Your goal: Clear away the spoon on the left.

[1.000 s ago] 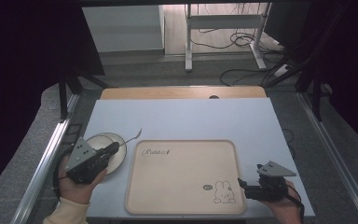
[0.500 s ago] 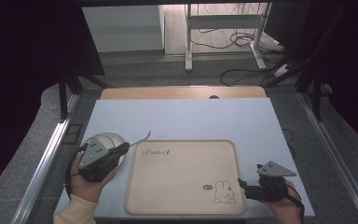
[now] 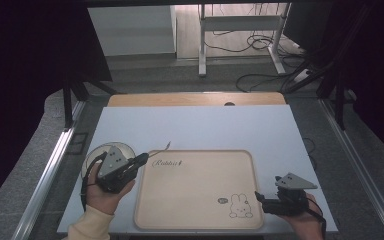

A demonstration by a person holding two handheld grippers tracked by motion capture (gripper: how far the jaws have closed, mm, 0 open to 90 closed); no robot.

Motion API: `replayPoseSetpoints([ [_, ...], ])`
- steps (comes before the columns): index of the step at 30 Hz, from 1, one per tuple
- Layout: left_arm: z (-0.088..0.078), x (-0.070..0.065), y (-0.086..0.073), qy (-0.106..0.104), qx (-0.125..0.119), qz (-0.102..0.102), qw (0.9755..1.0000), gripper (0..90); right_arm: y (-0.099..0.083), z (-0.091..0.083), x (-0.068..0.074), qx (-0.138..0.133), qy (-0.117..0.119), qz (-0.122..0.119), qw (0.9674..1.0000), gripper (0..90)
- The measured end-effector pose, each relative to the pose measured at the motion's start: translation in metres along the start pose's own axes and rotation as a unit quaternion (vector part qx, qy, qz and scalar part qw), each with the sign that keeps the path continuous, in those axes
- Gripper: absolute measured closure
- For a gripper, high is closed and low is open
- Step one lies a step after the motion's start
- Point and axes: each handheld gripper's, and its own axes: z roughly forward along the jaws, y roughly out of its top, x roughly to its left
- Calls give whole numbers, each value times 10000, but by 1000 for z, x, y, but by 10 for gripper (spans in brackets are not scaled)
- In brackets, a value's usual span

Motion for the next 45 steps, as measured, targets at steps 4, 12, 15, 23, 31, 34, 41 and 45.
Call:
replayPoseSetpoints([
  [4, 6, -4, 1, -55, 45, 34, 10000, 892, 0, 0, 0, 0, -1, -1, 10000, 138],
  [12, 19, -11, -1, -200, 144, 37, 9997, 892, 0, 0, 0, 13, -1, -10, 10000, 137],
  [15, 24, -14, -4, -245, 214, 77, 9994, 892, 0, 1, 0, 16, 1, -15, 10000, 138],
  [23, 33, -20, -7, -352, 302, 92, 9989, 892, 0, 1, 1, 32, 4, -20, 10000, 137],
  [31, 44, -27, -13, -444, 419, 133, 9980, 891, -1, 2, 0, 52, 2, -37, 10000, 138],
  [34, 46, -28, -15, -455, 453, 124, 9979, 891, -1, 2, 0, 57, 2, -36, 10000, 138],
  [41, 49, -30, -19, -484, 506, 114, 9975, 891, -1, 1, 1, 69, -2, -51, 10000, 137],
  [45, 51, -32, -25, -479, 595, 128, 9970, 890, -1, 2, 1, 80, 2, -50, 10000, 138],
])
